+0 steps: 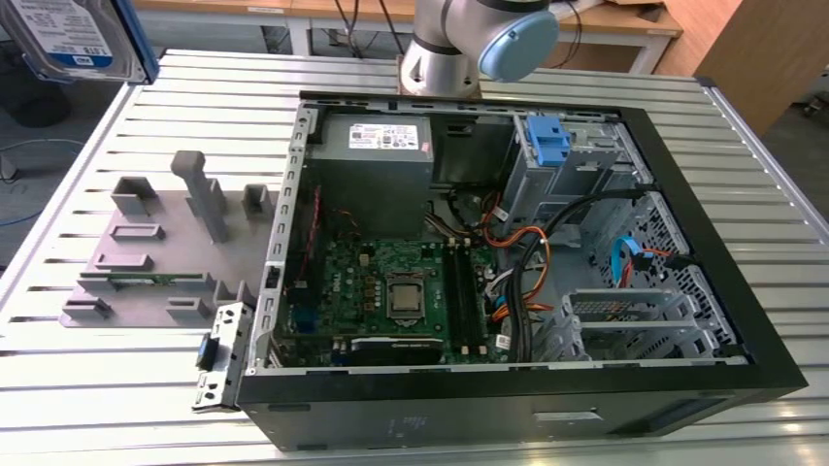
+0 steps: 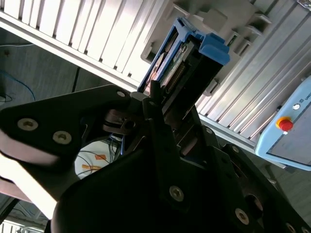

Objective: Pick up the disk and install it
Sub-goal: 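Pick up the disk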

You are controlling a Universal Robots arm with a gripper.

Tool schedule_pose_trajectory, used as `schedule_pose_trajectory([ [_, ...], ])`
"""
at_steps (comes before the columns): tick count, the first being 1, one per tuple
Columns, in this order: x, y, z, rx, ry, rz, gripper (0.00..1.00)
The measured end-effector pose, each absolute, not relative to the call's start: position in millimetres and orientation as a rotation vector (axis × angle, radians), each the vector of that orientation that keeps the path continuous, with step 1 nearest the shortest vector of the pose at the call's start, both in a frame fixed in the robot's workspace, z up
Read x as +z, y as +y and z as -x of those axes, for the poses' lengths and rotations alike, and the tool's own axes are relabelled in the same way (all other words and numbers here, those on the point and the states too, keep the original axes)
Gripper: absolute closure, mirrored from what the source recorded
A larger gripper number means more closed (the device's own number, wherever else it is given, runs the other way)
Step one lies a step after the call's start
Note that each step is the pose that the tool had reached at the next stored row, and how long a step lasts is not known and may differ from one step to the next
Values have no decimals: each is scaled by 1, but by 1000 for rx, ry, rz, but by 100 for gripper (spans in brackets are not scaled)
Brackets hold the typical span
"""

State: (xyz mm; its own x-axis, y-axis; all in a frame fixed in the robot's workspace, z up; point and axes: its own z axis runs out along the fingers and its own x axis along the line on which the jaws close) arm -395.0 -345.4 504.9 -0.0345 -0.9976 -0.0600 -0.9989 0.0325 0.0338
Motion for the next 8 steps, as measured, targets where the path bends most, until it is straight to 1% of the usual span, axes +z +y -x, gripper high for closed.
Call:
schedule_pose_trajectory([
  [8,512,-345,395,103,2243,2169,65],
])
